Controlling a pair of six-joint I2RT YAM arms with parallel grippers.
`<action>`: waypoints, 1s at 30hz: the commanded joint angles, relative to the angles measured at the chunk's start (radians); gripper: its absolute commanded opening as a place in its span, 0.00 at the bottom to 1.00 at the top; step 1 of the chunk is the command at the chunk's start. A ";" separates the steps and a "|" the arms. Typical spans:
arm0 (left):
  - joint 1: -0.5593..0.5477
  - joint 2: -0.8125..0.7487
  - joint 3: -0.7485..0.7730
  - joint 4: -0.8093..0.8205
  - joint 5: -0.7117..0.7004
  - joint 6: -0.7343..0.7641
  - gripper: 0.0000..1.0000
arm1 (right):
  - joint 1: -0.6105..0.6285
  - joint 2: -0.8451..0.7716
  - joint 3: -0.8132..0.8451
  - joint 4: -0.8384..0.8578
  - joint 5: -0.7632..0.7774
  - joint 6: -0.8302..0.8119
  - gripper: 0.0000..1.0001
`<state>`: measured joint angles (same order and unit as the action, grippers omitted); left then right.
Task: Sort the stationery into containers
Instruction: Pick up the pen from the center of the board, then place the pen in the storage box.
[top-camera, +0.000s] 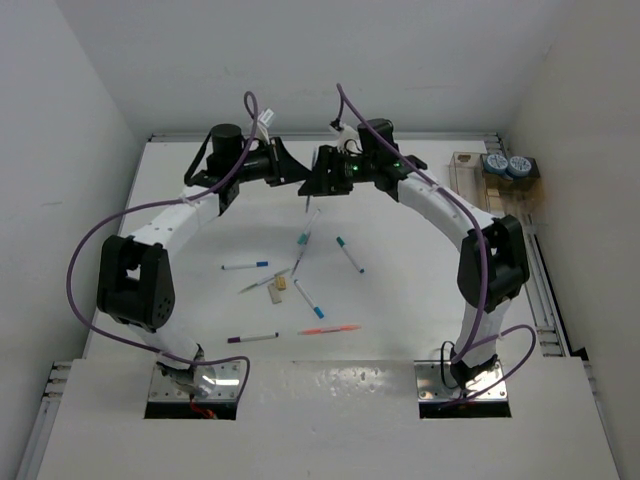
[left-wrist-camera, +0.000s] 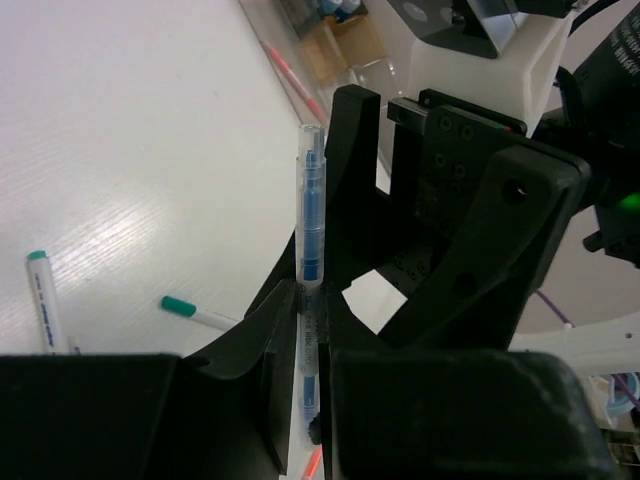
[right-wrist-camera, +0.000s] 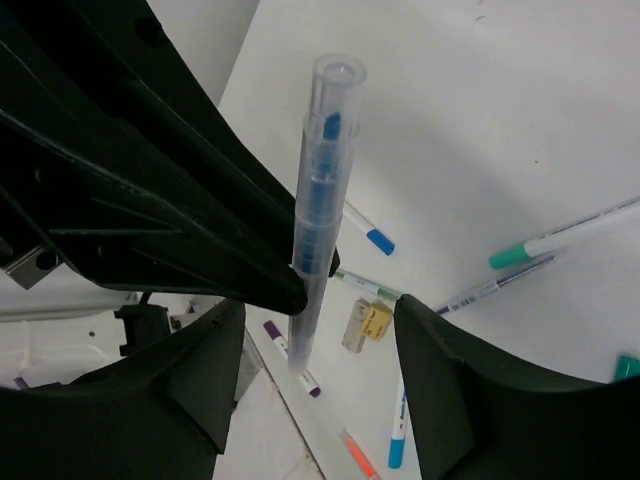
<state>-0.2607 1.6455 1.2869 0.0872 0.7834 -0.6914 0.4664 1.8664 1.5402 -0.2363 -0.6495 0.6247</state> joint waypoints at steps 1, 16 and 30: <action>-0.002 -0.018 -0.020 0.109 0.051 -0.077 0.00 | 0.000 0.008 0.041 0.058 -0.027 0.013 0.59; 0.028 0.026 0.118 -0.316 -0.113 0.160 1.00 | -0.294 -0.113 -0.032 -0.217 0.147 -0.312 0.00; -0.193 0.186 0.262 -0.619 -0.819 0.523 1.00 | -0.681 0.226 0.345 -0.570 0.562 -0.617 0.00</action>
<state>-0.4351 1.7916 1.4868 -0.4187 0.1143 -0.2401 -0.2089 2.0171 1.8027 -0.7250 -0.1555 0.0711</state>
